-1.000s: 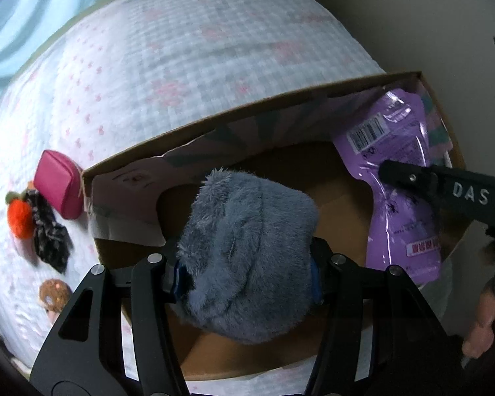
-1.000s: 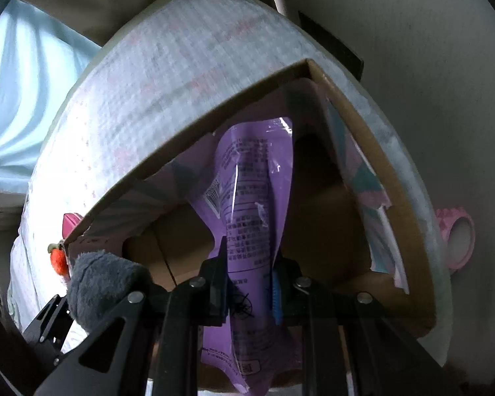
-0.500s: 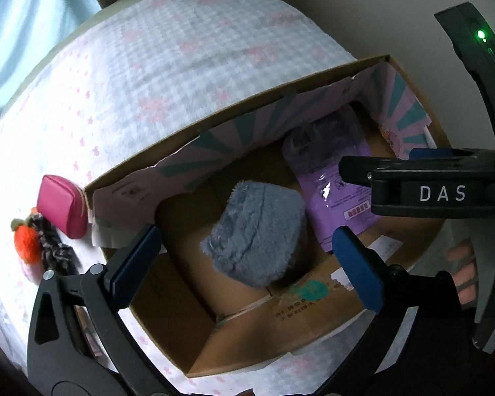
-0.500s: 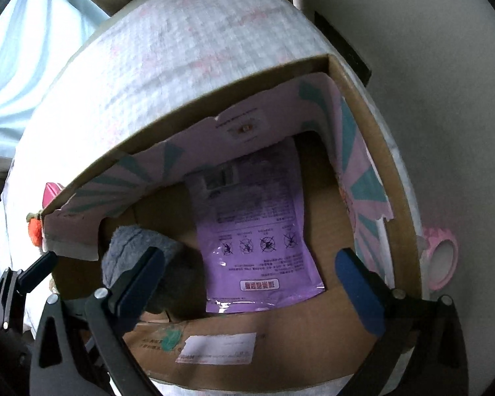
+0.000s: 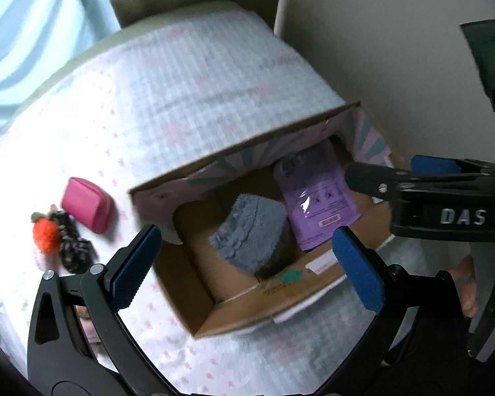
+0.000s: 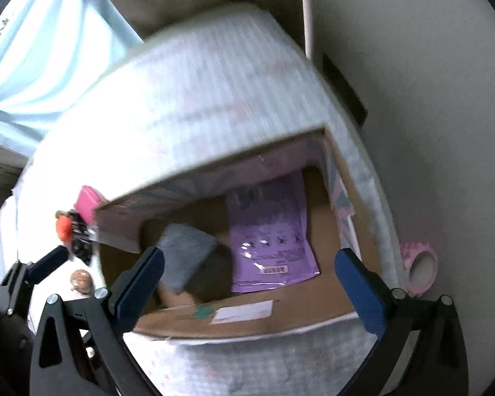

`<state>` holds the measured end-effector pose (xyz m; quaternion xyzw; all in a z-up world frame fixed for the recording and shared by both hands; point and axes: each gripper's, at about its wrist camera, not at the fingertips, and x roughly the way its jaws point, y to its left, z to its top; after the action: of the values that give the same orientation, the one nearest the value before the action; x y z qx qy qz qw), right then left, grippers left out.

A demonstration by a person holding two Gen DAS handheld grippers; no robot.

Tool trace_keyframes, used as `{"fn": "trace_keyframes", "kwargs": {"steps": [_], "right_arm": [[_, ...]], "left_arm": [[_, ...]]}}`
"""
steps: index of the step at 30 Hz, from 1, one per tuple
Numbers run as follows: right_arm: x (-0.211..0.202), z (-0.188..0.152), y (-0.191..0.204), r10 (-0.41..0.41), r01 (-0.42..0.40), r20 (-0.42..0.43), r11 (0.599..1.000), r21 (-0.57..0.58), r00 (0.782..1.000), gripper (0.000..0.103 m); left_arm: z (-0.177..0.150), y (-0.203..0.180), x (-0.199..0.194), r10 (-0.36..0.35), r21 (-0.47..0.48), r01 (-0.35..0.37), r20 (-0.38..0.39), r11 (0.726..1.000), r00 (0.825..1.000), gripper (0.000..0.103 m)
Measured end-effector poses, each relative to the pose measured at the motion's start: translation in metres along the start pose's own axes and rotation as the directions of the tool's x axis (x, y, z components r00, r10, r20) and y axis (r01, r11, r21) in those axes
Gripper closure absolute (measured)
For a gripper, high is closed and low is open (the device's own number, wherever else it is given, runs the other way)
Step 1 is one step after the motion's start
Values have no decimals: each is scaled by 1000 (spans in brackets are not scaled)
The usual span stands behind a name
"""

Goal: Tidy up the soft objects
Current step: 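Open both tools to drop the hat and packet into the box, then move both tools back toward the remaining soft items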

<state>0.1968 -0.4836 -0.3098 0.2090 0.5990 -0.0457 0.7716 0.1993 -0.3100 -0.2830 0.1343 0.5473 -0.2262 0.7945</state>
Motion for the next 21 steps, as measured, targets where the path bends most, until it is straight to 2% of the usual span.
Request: {"fn": "trace_keyframes", "kwargs": {"steps": [4, 8, 14, 21], "right_arm": [[-58, -6, 23, -10, 14, 99, 999, -44, 995, 0], [-119, -17, 52, -31, 54, 219, 993, -102, 975, 0], [-198, -43, 99, 3, 69, 371, 981, -182, 928, 0], [-241, -75, 148, 45, 77, 452, 966, -247, 891, 0]], "left_arm": [[-3, 7, -54, 7, -19, -5, 77, 1000, 997, 0], [-11, 16, -111, 55, -24, -52, 167, 998, 984, 0], [-40, 47, -202, 109, -106, -81, 296, 991, 949, 0], [-86, 97, -278, 205, -243, -118, 374, 963, 905, 0]]}}
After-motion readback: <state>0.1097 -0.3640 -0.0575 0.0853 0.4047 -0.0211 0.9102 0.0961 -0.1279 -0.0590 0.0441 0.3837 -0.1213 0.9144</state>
